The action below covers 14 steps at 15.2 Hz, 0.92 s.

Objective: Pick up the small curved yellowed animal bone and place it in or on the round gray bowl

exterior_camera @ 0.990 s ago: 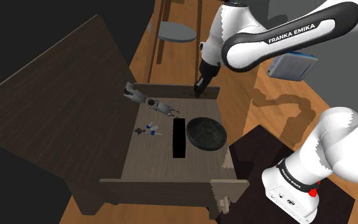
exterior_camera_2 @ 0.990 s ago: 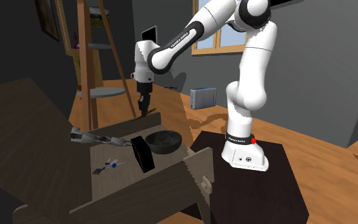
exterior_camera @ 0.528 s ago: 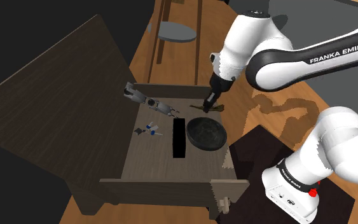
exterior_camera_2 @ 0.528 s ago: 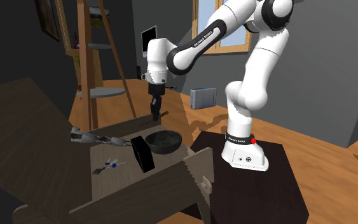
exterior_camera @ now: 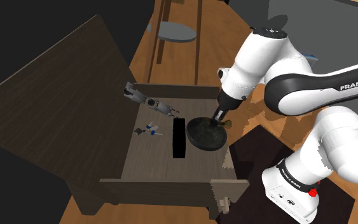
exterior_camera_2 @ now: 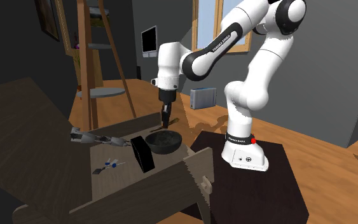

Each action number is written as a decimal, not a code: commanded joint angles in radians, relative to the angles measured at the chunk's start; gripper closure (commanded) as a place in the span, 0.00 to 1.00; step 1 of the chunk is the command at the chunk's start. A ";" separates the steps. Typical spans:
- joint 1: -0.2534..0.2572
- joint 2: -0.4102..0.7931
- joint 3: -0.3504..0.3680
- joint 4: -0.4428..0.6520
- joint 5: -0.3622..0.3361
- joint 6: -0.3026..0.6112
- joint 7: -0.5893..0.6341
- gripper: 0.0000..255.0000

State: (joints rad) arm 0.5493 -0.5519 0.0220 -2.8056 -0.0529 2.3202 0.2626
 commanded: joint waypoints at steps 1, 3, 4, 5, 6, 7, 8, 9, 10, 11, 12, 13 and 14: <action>0.000 0.015 0.002 -0.018 -0.001 0.034 0.004 1.00; -0.002 0.038 0.003 -0.032 -0.003 0.071 0.007 1.00; -0.002 0.050 0.003 -0.038 -0.004 0.089 0.008 1.00; -0.003 0.063 0.004 -0.045 -0.005 0.108 0.009 1.00; -0.004 0.076 0.004 -0.051 -0.007 0.127 0.011 1.00; -0.005 0.090 0.005 -0.056 -0.008 0.147 0.012 1.00; -0.006 0.104 0.006 -0.062 -0.010 0.166 0.014 1.00; -0.007 0.118 0.006 -0.067 -0.012 0.186 0.016 1.00; -0.008 0.128 0.007 -0.070 -0.013 0.199 0.017 1.00; -0.008 0.128 0.007 -0.070 -0.013 0.199 0.017 1.00; -0.008 0.128 0.007 -0.070 -0.013 0.199 0.017 1.00; -0.008 0.128 0.007 -0.070 -0.013 0.199 0.017 1.00; -0.008 0.128 0.007 -0.070 -0.013 0.199 0.017 1.00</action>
State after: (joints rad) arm 0.5408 -0.4246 0.0286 -2.8755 -0.0657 2.5172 0.2791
